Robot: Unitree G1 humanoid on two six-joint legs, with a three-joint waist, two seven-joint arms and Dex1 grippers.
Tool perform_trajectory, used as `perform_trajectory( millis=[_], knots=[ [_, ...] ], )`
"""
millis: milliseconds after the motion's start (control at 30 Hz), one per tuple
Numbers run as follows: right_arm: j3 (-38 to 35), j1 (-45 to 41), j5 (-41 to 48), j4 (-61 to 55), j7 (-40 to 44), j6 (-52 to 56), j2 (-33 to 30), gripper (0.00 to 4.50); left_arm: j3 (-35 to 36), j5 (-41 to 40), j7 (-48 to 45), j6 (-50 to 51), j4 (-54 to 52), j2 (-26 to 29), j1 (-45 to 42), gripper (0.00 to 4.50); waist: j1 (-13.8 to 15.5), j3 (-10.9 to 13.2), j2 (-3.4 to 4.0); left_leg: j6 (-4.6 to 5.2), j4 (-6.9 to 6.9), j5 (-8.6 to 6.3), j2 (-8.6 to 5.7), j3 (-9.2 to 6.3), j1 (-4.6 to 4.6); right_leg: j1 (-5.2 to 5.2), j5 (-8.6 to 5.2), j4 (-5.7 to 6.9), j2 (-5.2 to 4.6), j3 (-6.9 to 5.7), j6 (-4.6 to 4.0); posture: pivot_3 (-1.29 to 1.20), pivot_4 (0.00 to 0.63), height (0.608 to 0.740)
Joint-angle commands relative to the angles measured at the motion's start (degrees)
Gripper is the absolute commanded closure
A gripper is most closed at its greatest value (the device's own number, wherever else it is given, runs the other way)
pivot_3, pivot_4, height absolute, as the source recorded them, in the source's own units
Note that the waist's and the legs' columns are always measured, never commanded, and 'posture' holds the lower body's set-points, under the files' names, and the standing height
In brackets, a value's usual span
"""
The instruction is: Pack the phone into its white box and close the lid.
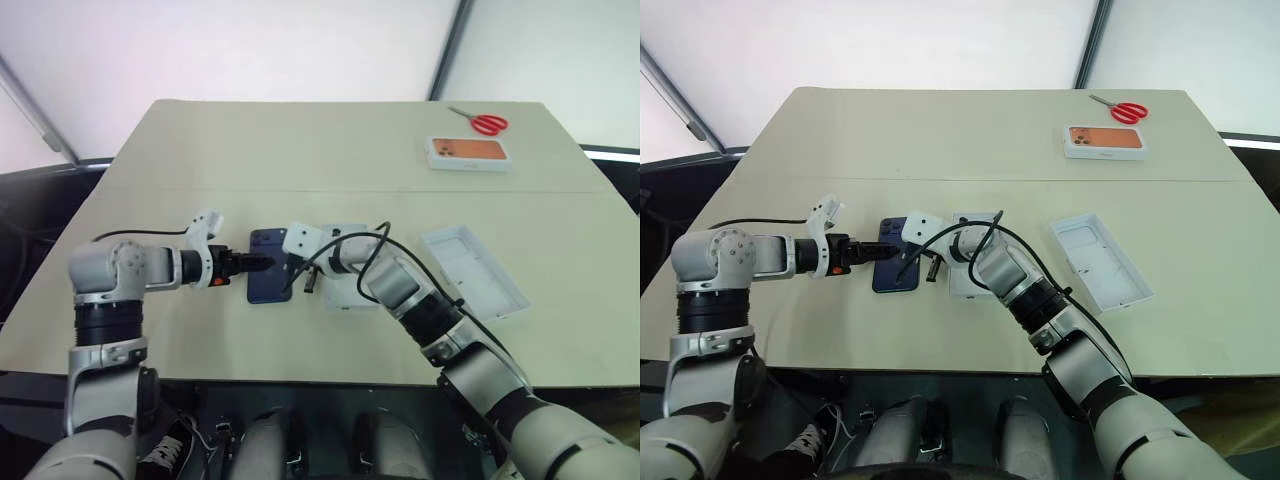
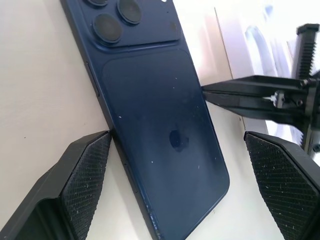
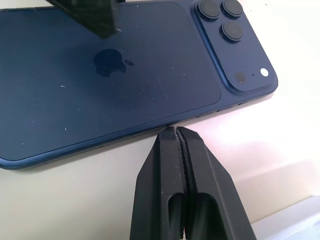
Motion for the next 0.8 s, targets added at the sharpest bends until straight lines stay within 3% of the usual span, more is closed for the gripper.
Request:
perform_trajectory(
  millis=[33,200,533,633,800],
  knots=[
    [0.9,-1.1,0.8,-0.4,0.4,-1.9,2.3,4.46,0.4,0.5,3.9,3.2,2.8,-3.5,0.4,0.0,-0.1,0.0,0.0,0.0,-0.01,0.0,-0.01,0.0,0.01,0.0,0.0,0.01,-0.01,0.0,0.0,0.0,0.15,0.738],
    [0.9,-1.0,0.5,-0.4,0.4,-2.3,2.2,4.46,4.5,-2.3,6.4,3.4,5.1,-2.7,-1.3,0.0,-0.2,0.0,0.0,-0.04,-0.03,0.02,-0.01,0.0,0.01,-0.04,0.0,0.07,0.0,0.0,0.0,0.0,0.15,0.738],
    [0.3,-1.7,0.5,1.2,0.1,-3.2,3.5,4.46,-3.5,-12.6,10.1,3.4,6.3,5.9,-2.0,0.0,-1.5,0.0,-0.03,-0.09,-0.25,0.05,-0.01,0.04,-0.04,-0.17,-0.02,0.08,0.0,0.02,-0.03,0.0,0.15,0.738],
    [0.4,-1.4,0.1,1.4,-0.3,-3.5,3.7,4.46,-4.0,-13.2,11.2,3.4,6.3,5.6,-3.4,0.0,-1.7,0.0,-0.03,-0.23,-0.42,0.14,-0.04,0.04,-0.04,-0.07,-0.03,0.07,-0.01,0.02,-0.05,0.0,0.15,0.738],
    [0.2,-1.1,0.2,1.0,-0.2,-3.1,3.6,4.46,-1.5,-12.4,17.5,3.4,6.0,0.0,-5.4,0.0,-1.4,0.0,-0.05,-0.36,-0.52,0.23,-0.08,0.02,-0.02,-0.03,-0.04,0.02,-0.02,0.01,-0.06,0.0,0.15,0.738]
  ],
)
